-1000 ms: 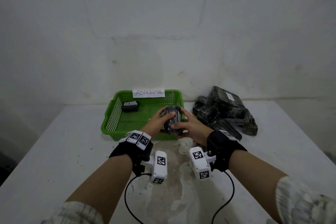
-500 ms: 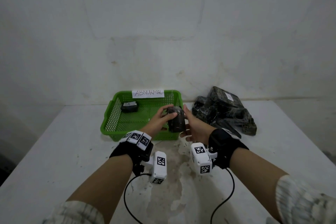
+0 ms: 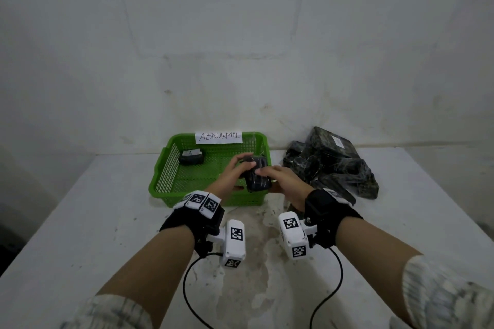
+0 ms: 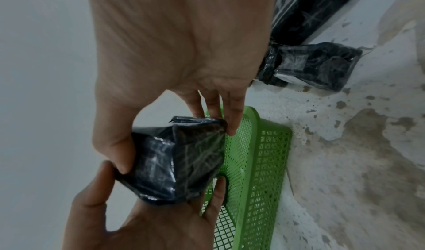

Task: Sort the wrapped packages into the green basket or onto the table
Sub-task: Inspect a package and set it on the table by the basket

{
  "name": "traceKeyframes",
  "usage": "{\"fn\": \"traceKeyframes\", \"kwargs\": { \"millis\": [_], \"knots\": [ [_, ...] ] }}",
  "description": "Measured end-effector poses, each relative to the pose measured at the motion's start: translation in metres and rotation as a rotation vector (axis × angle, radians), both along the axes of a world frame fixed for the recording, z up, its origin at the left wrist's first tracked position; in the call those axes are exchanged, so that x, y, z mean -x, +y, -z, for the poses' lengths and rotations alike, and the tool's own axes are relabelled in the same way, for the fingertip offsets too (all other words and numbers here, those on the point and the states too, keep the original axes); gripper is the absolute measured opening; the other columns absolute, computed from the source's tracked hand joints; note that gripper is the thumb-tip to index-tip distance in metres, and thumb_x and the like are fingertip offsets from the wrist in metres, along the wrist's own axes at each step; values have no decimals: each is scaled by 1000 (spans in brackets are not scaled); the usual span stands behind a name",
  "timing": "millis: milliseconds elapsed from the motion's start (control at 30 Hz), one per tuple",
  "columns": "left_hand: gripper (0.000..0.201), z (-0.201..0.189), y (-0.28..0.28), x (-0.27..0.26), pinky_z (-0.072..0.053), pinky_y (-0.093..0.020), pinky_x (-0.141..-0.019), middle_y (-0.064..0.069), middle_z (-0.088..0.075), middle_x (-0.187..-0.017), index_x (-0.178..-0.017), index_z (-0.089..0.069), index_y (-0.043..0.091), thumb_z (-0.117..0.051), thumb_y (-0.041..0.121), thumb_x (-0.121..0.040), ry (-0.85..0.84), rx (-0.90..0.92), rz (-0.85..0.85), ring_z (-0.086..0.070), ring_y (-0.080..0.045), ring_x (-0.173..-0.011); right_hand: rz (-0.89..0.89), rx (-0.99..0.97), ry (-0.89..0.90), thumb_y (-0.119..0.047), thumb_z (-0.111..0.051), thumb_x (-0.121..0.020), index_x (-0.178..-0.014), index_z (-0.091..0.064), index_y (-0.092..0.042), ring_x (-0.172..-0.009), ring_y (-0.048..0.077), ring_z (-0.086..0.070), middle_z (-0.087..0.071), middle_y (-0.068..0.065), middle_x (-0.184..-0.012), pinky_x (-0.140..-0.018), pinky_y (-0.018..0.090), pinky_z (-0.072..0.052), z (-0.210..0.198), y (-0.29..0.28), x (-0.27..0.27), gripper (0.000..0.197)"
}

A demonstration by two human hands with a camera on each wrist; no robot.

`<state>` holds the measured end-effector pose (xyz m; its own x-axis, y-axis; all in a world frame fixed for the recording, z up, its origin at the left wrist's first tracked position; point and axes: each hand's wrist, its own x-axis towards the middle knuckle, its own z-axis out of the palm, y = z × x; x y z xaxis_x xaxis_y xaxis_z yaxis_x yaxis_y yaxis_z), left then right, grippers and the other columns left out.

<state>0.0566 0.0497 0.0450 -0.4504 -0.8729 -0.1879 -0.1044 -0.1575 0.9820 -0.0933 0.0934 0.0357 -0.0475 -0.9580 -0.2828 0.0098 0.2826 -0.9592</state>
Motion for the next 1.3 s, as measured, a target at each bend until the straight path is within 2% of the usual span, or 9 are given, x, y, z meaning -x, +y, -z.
{"fn": "traceKeyframes", "kwargs": {
  "millis": [167, 267, 333, 567, 800, 900, 1033, 1200, 1300],
  "knots": [
    [31, 1, 4, 0, -37, -54, -104, -13, -52, -126, -117, -44, 34, -54, 21, -91, -21, -34, 28, -52, -32, -117, 19, 4, 37, -36, -69, -84, -114, -64, -5, -94, 21, -64, -69, 13, -112, -88, 32, -50, 2, -1, 4, 43],
    [29, 1, 4, 1, -51, -44, -87, -15, -52, -123, -117, -43, 28, -53, 17, -92, 21, -52, 26, -56, -30, -104, -36, -16, 46, -38, -64, -87, -118, -64, -7, -89, 15, -62, -69, 9, -110, -76, 24, -46, 3, 0, 3, 43],
    [27, 2, 4, 1, -53, -36, -74, -15, -51, -124, -116, -43, 25, -51, 15, -93, 34, -39, 14, -57, -27, -99, -76, -22, 23, -34, -63, -89, -121, -62, -9, -90, 14, -59, -67, 6, -110, -79, 24, -42, 4, 2, 4, 41],
    [30, 3, 1, -4, -51, -35, -69, -19, -52, -130, -124, -39, 22, -48, 25, -95, 63, -68, -44, -59, -26, -98, -69, 40, 32, -22, -65, -87, -105, -66, -19, -89, 15, -55, -64, 0, -95, -93, 31, -41, 8, 4, 3, 18],
    [52, 9, 5, -13, -49, -51, -94, -8, -34, -144, -126, -39, 46, -61, 19, -88, 103, 51, -14, -42, -33, -128, -12, -37, 24, -53, -60, -86, -134, -50, -16, -81, 15, -59, -61, 3, -103, -73, 26, -47, 3, 2, -2, 61],
    [51, 4, 6, -14, -55, -45, -80, 0, -34, -146, -128, -41, 45, -60, 18, -88, 80, 39, 43, -46, -29, -125, -50, -32, 64, -64, -47, -88, -143, -37, -26, -72, 8, -53, -55, -6, -92, -67, 26, -47, 5, 2, -5, 68],
    [68, 4, 6, -14, -52, -38, -76, -2, -44, -135, -144, -23, 38, -60, 24, -88, 5, -70, 44, -50, -30, -119, -51, -25, 77, -65, -34, -92, -122, -58, -18, -55, 14, -53, -55, 2, -64, -62, 29, -51, 1, 5, -6, 61],
    [53, 14, 3, -17, -51, -44, -81, -14, -58, -126, -134, -41, 22, -57, 42, -87, -29, -173, -23, -62, -30, -100, -8, -51, 26, -46, -50, -96, -100, -61, -5, -42, 16, -45, -48, 1, -47, -58, 31, -45, -2, 3, -1, 43],
    [56, 13, 2, -17, -49, -31, -66, -13, -61, -121, -127, -49, 17, -41, 58, -89, 14, -286, -46, -64, -24, -85, 2, -3, 136, -42, -53, -95, -80, -59, -14, -51, 13, -36, -40, -1, -58, -57, 26, -33, -5, 5, 0, 32]
  ]
}}
